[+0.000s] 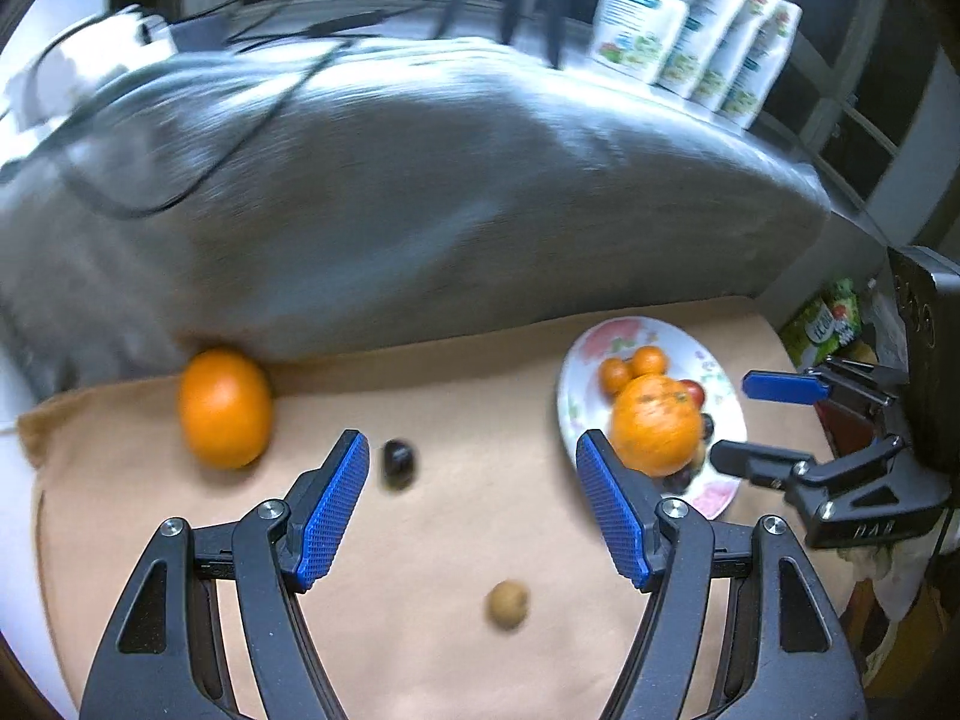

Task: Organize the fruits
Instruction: 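Move both tools open toward the large orange beside the cushion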

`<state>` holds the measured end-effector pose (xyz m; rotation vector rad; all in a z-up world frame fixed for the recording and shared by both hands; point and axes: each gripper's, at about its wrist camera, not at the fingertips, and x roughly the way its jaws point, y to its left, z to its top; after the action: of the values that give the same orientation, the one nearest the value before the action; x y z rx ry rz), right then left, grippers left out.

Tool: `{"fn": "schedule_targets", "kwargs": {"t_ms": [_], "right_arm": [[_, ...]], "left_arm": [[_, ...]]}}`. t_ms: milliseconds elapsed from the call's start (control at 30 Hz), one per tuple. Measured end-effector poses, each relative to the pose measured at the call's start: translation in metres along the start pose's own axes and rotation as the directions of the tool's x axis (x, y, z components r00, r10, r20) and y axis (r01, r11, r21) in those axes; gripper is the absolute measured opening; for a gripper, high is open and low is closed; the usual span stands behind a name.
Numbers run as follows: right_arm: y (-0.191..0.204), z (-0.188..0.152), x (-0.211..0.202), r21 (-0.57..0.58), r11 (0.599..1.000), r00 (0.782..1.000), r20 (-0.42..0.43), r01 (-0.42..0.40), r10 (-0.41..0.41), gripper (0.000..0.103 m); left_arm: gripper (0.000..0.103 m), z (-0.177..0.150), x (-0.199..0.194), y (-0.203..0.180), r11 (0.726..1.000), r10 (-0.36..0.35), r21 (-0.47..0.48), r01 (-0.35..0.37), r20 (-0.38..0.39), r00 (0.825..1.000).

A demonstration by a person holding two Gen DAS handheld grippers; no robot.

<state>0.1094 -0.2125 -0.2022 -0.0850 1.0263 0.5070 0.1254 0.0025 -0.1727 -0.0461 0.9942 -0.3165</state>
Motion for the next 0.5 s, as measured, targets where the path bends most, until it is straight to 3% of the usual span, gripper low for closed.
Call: {"fn": "schedule_targets", "kwargs": {"t_ms": [500], "right_arm": [[0.062, 0.043, 0.035, -0.015, 0.993, 0.993, -0.015, -0.117, 0.117, 0.077]], "left_arm": [[0.072, -0.032, -0.014, 0.082, 0.991, 0.063, -0.119, -0.062, 0.01, 0.998]]}}
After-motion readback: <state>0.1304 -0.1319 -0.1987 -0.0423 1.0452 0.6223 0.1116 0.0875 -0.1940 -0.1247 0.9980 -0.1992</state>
